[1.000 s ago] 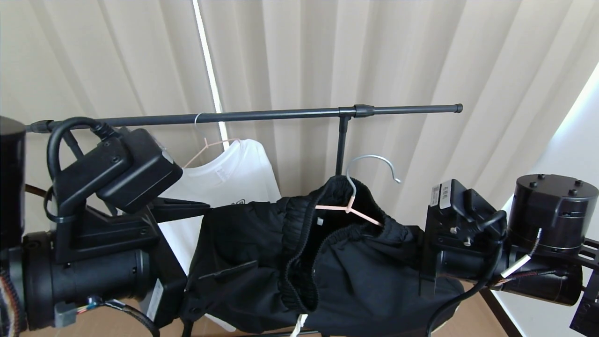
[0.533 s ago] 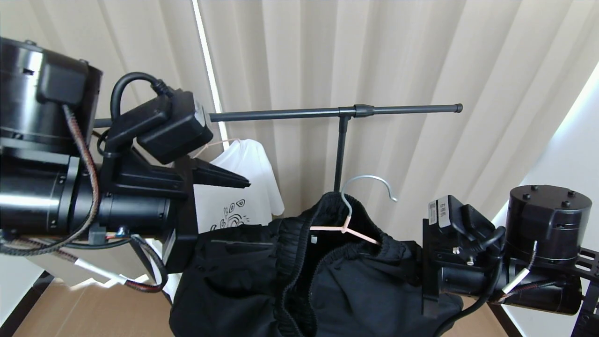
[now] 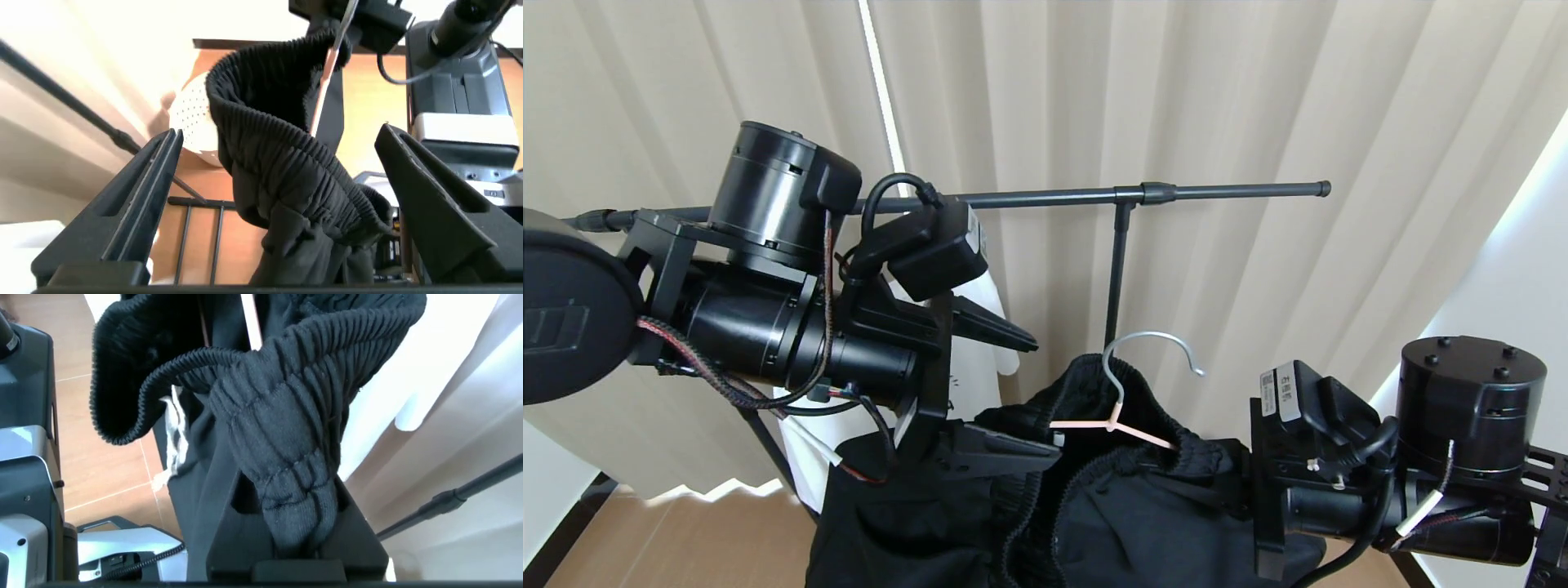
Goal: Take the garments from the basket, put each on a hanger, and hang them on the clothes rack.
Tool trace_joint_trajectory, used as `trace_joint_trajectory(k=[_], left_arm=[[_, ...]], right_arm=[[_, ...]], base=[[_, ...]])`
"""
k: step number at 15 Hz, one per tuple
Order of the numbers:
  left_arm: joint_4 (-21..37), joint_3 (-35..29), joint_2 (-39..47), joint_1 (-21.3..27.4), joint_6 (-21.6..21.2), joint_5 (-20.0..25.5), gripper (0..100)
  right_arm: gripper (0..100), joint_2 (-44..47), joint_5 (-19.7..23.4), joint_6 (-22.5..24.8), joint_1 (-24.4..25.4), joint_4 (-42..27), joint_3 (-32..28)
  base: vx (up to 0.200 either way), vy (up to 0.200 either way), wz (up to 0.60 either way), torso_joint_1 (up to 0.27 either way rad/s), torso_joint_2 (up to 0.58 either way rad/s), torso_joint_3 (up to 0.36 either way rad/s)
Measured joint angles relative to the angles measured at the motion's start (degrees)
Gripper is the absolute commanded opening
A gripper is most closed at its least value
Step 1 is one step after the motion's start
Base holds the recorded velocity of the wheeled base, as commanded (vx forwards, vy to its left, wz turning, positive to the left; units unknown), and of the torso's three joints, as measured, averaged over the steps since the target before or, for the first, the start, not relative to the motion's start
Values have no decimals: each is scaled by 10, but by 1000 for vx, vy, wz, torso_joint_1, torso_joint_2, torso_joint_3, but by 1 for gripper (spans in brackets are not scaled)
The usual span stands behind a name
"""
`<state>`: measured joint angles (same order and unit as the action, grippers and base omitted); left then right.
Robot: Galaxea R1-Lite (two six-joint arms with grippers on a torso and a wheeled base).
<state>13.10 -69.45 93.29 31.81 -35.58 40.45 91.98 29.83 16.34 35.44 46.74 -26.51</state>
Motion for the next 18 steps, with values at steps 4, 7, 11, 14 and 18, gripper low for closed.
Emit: trace_joint_trajectory(k=[4,7,11,14,18], left_arm=[[1,17,9,0,-18,-4,100],[0,28,15,0,-31,-31,100],[0,34,23,5,-33,-94,100],[-4,43,26,10,-33,-119,100],[-10,63,27,10,-35,-122,100]], right_arm=[[0,-3,0,0,3,0,1],[0,-4,-1,0,3,0,0],[0,-7,-1,1,9,0,1],[0,-14,-1,1,11,0,3],[0,-21,-1,1,11,0,4]], base=[[0,0,0,0,0,0],[0,0,0,0,0,0],[0,0,0,0,0,0],[0,0,0,0,0,0],[0,0,0,0,0,0]])
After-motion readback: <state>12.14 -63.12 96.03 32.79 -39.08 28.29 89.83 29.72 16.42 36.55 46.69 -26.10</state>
